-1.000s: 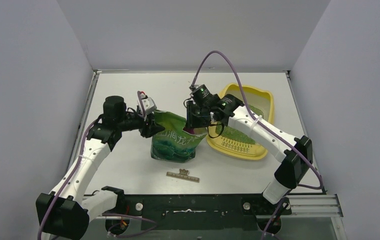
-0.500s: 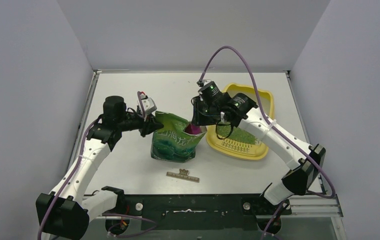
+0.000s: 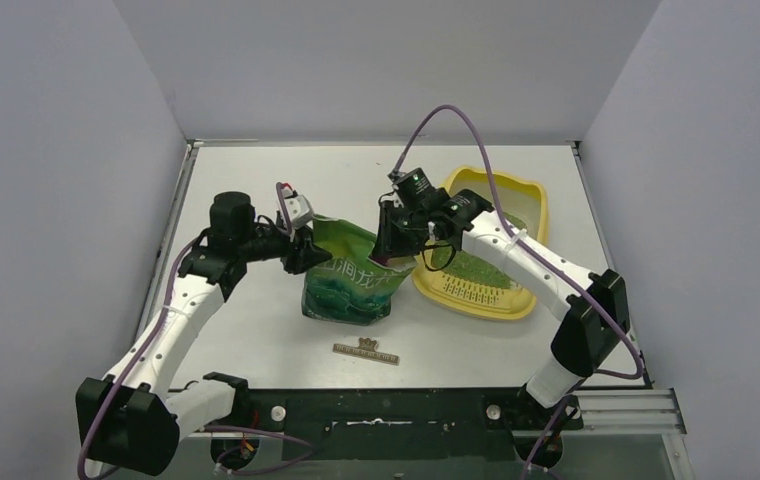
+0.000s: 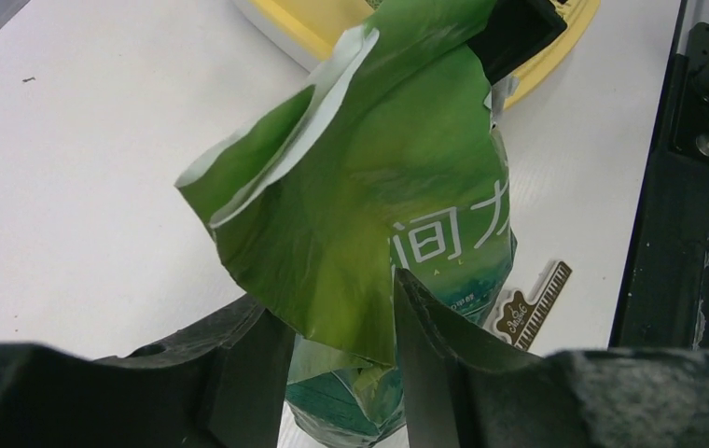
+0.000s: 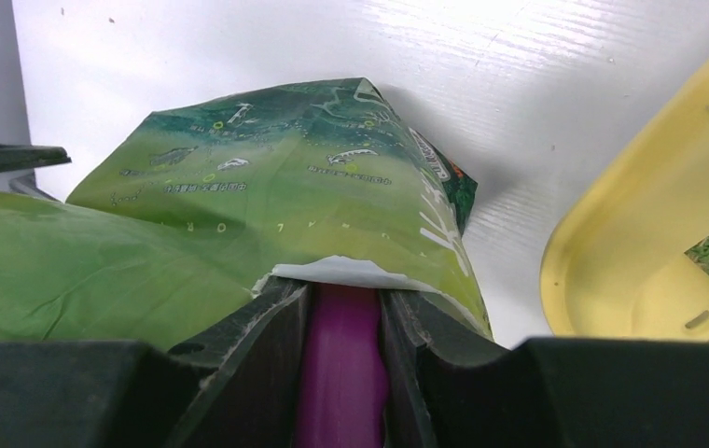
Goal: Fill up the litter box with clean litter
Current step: 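Scoop the cat litter from the cat litter bag.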
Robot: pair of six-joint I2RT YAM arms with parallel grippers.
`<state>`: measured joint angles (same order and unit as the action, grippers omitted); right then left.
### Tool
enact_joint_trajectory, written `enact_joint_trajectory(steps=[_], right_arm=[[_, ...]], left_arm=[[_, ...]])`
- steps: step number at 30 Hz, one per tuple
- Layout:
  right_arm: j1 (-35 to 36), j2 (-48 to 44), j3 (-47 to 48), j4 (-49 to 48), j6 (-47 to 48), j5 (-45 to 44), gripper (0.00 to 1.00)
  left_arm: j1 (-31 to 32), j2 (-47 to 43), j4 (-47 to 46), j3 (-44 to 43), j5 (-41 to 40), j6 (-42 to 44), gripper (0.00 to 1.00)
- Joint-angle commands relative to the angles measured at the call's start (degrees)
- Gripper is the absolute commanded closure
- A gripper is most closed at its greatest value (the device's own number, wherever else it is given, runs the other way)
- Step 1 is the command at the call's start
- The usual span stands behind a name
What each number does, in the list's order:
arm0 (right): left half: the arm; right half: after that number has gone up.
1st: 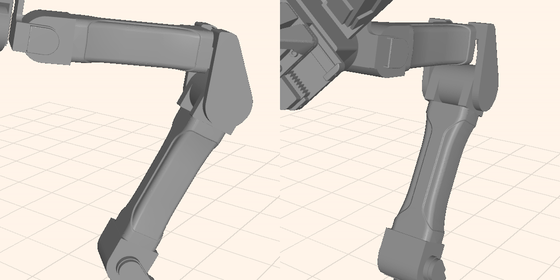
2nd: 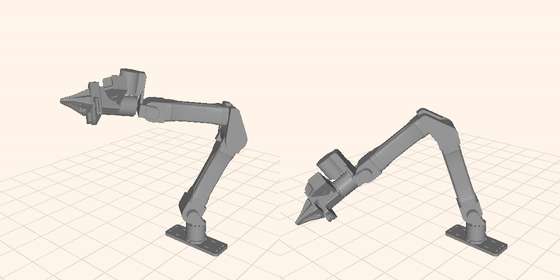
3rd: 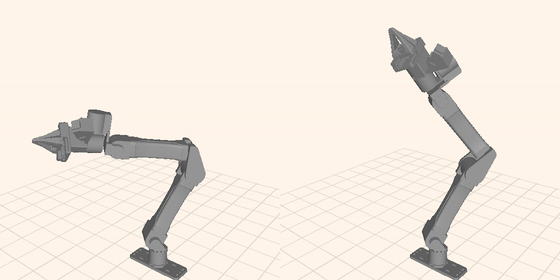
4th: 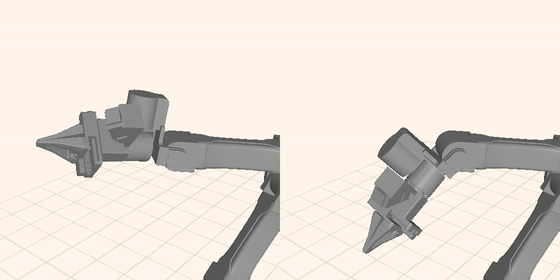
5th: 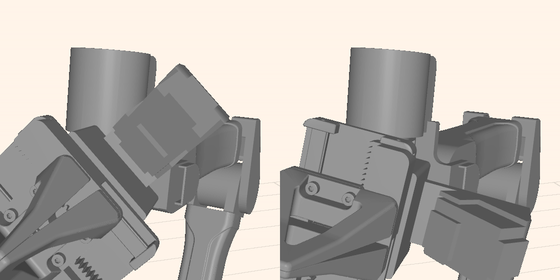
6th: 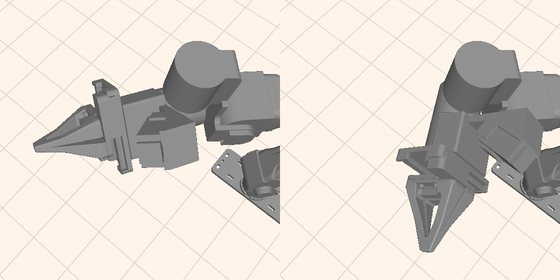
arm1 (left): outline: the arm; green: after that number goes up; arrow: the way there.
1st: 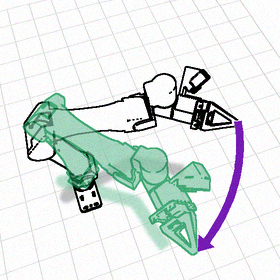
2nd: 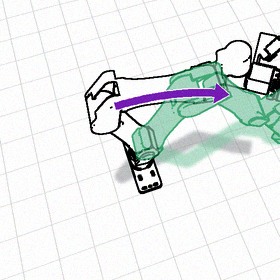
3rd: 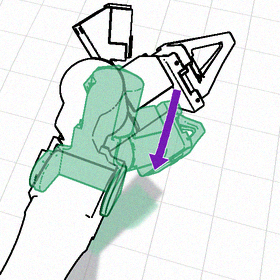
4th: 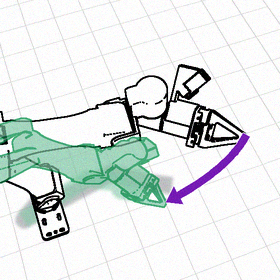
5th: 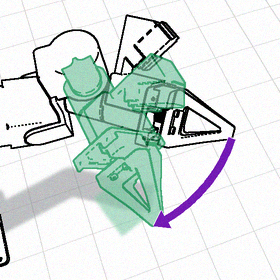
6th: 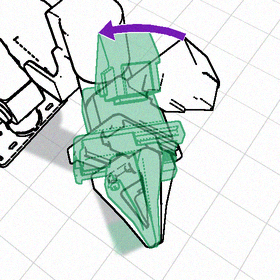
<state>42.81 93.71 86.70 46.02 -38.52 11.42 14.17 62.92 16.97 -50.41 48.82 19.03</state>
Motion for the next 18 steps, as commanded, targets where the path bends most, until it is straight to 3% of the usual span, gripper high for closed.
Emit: enact_joint_trajectory(steps=[1, 4, 7, 11, 13, 18], right_arm=[[-1.82, -1.94, -4.13, -7.74, -5.57, 5.33, 1.0], [-3.09, -3.94, -7.9, -10.48, -8.09, 6.85, 1.0], [-4.53, -5.19, -11.8, -12.75, -11.66, 8.24, 1.0], [-6.78, -6.32, -16.29, -20.6, -16.22, 14.56, 1.0], [-6.5, -6.89, -15.84, -20.3, -16.85, 12.8, 1.0], [0.0, -4.23, -2.18, -0.21, -7.51, -4.21, 1.0]], left_arm=[[0.2, 0.67, -5.54, 0.08, 2.3, -2.34, 0.62], [0.25, 0.03, -7.65, 1.23, 2.14, -3.09, 0.71], [0.52, -1.01, -8.26, 1.77, -1.82, -3.24, 1.0], [0.99, -2.52, -9.07, 3.16, -3.13, -1.84, 0.97], [1.08, -2.55, -11.96, 4.38, -3.13, -3.4, 0.76], [4.54, -0.23, -5.04, 2.69, -8.19, -0.48, 0.66]])
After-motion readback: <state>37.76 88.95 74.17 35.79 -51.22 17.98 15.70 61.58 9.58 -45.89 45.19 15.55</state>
